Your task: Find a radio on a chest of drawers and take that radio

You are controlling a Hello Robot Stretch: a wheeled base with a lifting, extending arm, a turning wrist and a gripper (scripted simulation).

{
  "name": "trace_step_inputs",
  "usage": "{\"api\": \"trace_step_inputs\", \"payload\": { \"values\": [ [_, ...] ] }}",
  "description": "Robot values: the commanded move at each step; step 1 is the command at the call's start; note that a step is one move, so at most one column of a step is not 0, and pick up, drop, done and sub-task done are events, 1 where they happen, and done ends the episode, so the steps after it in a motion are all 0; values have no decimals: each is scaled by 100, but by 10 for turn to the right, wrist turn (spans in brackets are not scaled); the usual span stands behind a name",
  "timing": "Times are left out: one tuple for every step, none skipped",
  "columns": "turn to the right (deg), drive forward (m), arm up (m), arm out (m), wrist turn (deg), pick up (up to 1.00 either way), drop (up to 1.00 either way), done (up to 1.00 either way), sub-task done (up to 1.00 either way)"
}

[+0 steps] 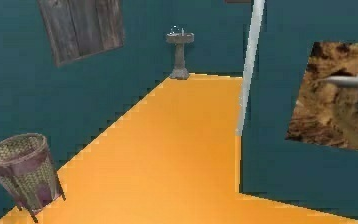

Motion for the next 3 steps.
{"api": "trace_step_inputs", "payload": {
  "values": [
    [0, 100, 0, 0, 0, 0, 0, 0, 0],
    [-120, 0, 0, 0, 0, 0, 0, 0, 0],
    [0, 15, 0, 0, 0, 0, 0, 0, 0]
  ]
}}
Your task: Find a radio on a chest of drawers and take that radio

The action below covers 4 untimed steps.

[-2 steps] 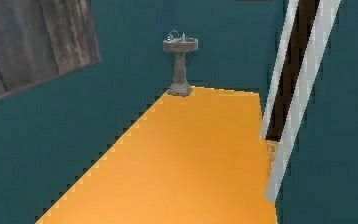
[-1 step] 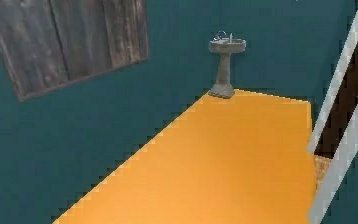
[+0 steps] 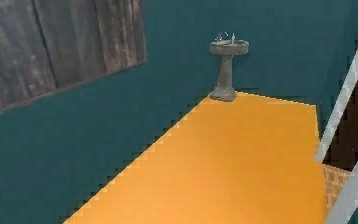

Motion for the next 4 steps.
{"api": "trace_step_inputs", "payload": {
  "values": [
    [180, 0, 0, 0, 0, 0, 0, 0, 0],
    [0, 100, 0, 0, 0, 0, 0, 0, 0],
    [240, 0, 0, 0, 0, 0, 0, 0, 0],
    [0, 5, 0, 0, 0, 0, 0, 0, 0]
  ]
}}
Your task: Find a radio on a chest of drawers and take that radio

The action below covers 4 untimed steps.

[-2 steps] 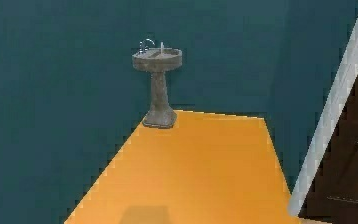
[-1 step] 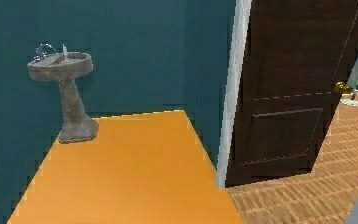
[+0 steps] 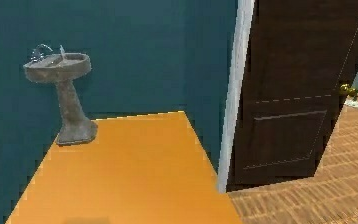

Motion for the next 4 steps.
{"api": "trace_step_inputs", "payload": {
  "values": [
    [-90, 0, 0, 0, 0, 0, 0, 0, 0],
    [0, 50, 0, 0, 0, 0, 0, 0, 0],
    [270, 0, 0, 0, 0, 0, 0, 0, 0],
    [0, 35, 0, 0, 0, 0, 0, 0, 0]
  ]
}}
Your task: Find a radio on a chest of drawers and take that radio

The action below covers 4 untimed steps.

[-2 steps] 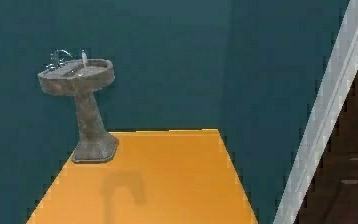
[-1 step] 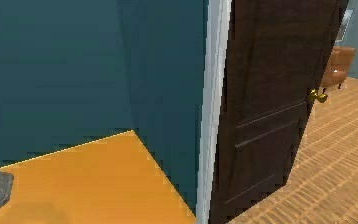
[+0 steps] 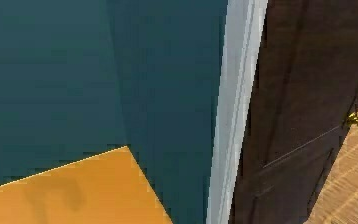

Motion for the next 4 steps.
{"api": "trace_step_inputs", "payload": {
  "values": [
    [450, 0, 0, 0, 0, 0, 0, 0, 0],
    [150, 0, 0, 0, 0, 0, 0, 0, 0],
    [0, 100, 0, 0, 0, 0, 0, 0, 0],
    [0, 100, 0, 0, 0, 0, 0, 0, 0]
  ]
}}
